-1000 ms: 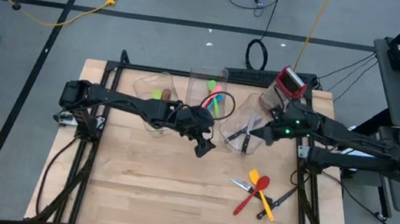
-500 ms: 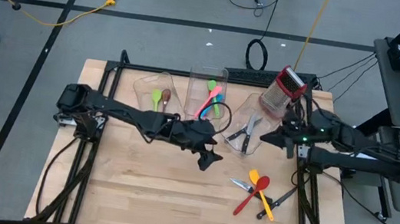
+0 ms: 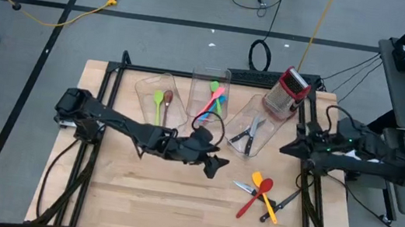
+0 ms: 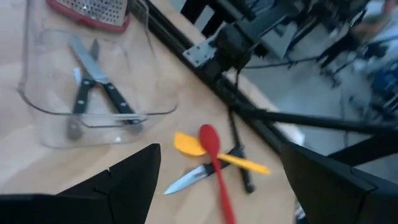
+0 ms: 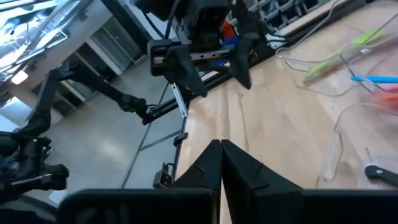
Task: Pick & Place Kitchen Items
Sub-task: Put the red serving spoon in the left bin
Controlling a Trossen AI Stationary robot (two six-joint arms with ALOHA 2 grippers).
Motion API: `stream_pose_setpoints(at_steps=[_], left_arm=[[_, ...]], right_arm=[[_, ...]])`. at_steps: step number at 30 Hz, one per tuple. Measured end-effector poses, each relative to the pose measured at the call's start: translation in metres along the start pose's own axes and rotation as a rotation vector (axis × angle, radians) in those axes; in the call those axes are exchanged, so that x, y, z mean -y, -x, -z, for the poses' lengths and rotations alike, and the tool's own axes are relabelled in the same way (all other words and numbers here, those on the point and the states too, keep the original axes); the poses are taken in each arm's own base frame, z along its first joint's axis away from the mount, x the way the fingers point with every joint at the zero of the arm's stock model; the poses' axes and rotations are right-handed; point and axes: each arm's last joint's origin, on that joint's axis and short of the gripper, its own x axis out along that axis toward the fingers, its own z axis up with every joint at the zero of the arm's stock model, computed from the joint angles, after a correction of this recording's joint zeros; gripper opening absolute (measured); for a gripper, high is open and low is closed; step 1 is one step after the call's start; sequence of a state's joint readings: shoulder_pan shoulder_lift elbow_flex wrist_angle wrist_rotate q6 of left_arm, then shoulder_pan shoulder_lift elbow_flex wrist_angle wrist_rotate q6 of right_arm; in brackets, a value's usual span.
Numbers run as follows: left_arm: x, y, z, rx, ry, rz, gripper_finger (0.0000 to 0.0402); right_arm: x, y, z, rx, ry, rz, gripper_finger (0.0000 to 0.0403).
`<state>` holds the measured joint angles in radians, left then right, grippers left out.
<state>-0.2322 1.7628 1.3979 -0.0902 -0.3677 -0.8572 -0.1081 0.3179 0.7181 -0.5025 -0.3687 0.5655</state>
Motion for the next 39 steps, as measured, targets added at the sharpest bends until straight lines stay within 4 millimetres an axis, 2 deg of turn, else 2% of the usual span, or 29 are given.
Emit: stream_pose_setpoints(at_steps=[10, 12, 16, 19, 23, 28, 32, 39], left_arm=[[0.02, 0.01, 0.018, 0.074, 0.163, 0.016, 0.0337], [0.024, 0.011, 0.02, 0.094, 0.183, 0.033, 0.0337], [0.029, 0.001, 0.031, 0.126, 0.212, 0.075, 0.0337], [0.029, -0.01, 0.038, 0.139, 0.241, 0.098, 0.0337], [0.032, -0.024, 0.047, 0.105, 0.259, 0.103, 0.0337], [0.052, -0.033, 0.044, 0.072, 0.246, 0.117, 0.0337], [0.061, -0.04, 0.047, 0.029, 0.207, 0.073, 0.0337], [0.078, -0.049, 0.048, 0.0, 0.2, 0.08, 0.0337]], right_arm=[[0.004, 0.022, 0.009, 0.116, 0.093, 0.203, 0.0001], [0.007, 0.022, 0.01, 0.127, 0.106, 0.258, 0.0001], [0.016, 0.014, 0.016, 0.134, 0.125, 0.323, 0.0001], [0.023, 0.008, 0.023, 0.115, 0.121, 0.33, 0.0001], [0.024, 0.01, 0.025, 0.13, 0.126, 0.32, 0.0001], [0.018, 0.021, 0.025, 0.215, 0.146, 0.27, 0.0001], [0.019, 0.028, 0.032, 0.242, 0.145, 0.233, 0.0001], [0.027, 0.022, 0.042, 0.229, 0.116, 0.213, 0.0001]])
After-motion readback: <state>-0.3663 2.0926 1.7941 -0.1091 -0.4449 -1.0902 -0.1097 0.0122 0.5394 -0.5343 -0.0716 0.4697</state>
